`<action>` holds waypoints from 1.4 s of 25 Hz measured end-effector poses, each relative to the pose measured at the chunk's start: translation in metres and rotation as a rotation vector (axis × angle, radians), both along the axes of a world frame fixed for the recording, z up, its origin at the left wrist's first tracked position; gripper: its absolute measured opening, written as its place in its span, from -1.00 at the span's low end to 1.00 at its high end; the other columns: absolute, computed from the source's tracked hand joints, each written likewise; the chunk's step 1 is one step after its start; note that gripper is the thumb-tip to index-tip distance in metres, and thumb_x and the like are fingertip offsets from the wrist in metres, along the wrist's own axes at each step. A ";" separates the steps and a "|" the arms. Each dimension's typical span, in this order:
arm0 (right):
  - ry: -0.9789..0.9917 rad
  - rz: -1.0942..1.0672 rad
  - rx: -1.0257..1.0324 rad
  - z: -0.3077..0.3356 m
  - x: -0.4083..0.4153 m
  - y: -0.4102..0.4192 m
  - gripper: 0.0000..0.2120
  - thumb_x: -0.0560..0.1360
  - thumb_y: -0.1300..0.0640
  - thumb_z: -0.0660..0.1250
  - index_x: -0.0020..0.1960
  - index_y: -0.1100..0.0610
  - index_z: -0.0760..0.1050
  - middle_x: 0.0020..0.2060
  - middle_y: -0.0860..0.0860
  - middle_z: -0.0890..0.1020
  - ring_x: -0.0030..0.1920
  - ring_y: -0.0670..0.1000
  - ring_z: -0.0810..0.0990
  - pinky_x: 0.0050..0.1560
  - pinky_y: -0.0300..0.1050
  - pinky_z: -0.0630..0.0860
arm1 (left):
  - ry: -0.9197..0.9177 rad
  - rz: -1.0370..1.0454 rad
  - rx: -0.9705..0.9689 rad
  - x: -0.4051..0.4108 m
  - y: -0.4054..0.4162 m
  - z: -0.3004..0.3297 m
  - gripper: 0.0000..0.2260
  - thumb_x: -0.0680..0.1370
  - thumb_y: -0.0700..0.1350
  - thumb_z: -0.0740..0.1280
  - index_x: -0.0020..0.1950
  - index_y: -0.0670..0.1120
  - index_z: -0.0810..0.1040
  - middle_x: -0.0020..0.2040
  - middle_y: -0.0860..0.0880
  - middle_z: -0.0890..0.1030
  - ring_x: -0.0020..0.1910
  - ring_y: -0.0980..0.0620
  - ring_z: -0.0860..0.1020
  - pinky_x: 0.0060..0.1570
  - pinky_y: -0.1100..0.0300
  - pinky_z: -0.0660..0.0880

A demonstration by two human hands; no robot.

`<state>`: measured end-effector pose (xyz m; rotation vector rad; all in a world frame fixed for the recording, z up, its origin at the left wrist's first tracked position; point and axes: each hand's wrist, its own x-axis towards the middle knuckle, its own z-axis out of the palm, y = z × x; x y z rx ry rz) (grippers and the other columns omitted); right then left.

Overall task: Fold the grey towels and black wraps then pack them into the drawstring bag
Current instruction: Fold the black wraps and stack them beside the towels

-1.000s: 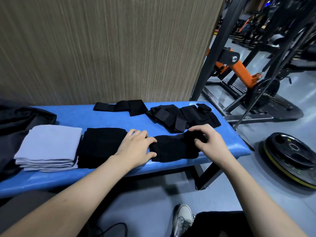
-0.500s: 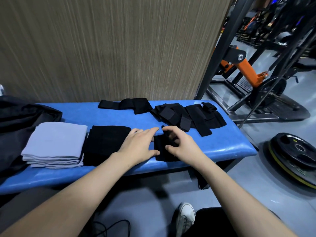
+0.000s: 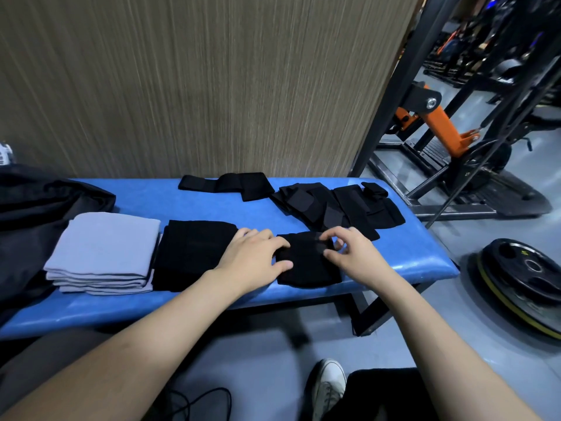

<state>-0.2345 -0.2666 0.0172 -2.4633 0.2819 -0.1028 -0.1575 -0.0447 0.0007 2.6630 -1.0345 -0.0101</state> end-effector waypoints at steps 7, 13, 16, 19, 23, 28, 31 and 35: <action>0.069 -0.100 0.364 -0.004 -0.007 -0.004 -0.70 0.44 0.25 0.48 0.06 -0.09 0.58 -0.22 0.02 0.46 -0.25 0.02 0.46 -0.15 -0.13 0.45 | -0.016 -0.003 0.055 -0.002 -0.007 0.000 -0.52 0.55 0.28 0.25 0.44 0.19 0.35 0.16 0.07 0.43 0.19 0.03 0.40 0.39 0.14 0.15; 0.136 -0.086 0.869 0.004 -0.012 0.008 -0.64 0.45 0.35 0.45 0.17 0.03 0.57 -0.11 0.21 0.61 -0.12 0.13 0.62 0.05 0.02 0.52 | -0.019 0.005 0.052 -0.002 -0.007 0.000 -0.51 0.53 0.30 0.26 0.43 0.20 0.35 0.14 0.07 0.44 0.18 0.03 0.41 0.37 0.13 0.16; 0.163 -0.063 0.879 0.006 -0.012 0.012 -0.68 0.48 0.35 0.43 0.17 0.07 0.60 -0.03 0.22 0.64 -0.11 0.16 0.66 -0.02 0.01 0.58 | -0.016 0.005 0.042 -0.002 -0.007 0.000 -0.51 0.53 0.30 0.26 0.43 0.22 0.34 0.13 0.07 0.43 0.17 0.03 0.41 0.37 0.13 0.17; 0.090 -0.031 0.712 0.008 -0.012 0.011 -0.72 0.49 0.36 0.40 0.11 0.07 0.65 -0.05 0.12 0.64 -0.13 0.08 0.66 -0.16 -0.12 0.60 | 0.002 0.009 0.024 -0.001 -0.005 0.000 -0.53 0.53 0.29 0.26 0.42 0.23 0.35 0.11 0.08 0.45 0.17 0.04 0.42 0.36 0.14 0.17; -0.097 0.065 0.707 0.023 -0.016 0.009 -0.67 0.51 0.43 0.34 0.18 0.13 0.62 -0.18 -0.08 0.68 -0.13 -0.11 0.63 -0.06 -0.24 0.57 | 0.253 0.032 -0.205 -0.002 -0.004 0.013 -0.60 0.54 0.20 0.32 0.37 0.30 0.39 0.15 0.08 0.55 0.16 0.07 0.51 0.32 0.13 0.31; -0.253 0.167 0.999 0.033 -0.019 0.009 -0.62 0.52 0.47 0.29 0.29 0.22 0.51 0.13 0.22 0.65 0.13 0.11 0.62 0.14 -0.02 0.57 | 0.931 -0.042 -0.804 -0.006 0.005 0.049 -0.65 0.62 -0.02 0.32 0.36 0.30 0.43 0.11 -0.03 0.68 0.18 0.06 0.61 0.29 0.07 0.45; -0.240 0.175 1.097 0.033 -0.015 0.011 -0.61 0.52 0.47 0.27 0.30 0.24 0.49 0.13 0.20 0.64 0.13 0.12 0.63 0.10 -0.03 0.59 | 1.060 -0.112 -0.946 -0.011 0.009 0.059 -0.63 0.63 -0.15 0.30 0.39 0.18 0.44 0.16 -0.09 0.67 0.20 -0.03 0.61 0.24 0.12 0.49; -0.164 0.112 0.897 0.030 -0.007 0.018 -0.71 0.59 0.40 0.25 0.28 0.20 0.50 -0.02 0.20 0.63 -0.17 0.25 0.67 -0.24 0.03 0.61 | 0.748 0.046 -0.856 -0.009 0.026 0.068 -0.70 0.56 -0.15 0.38 0.20 0.20 0.59 0.10 0.09 0.54 -0.13 0.12 0.55 0.04 0.30 0.45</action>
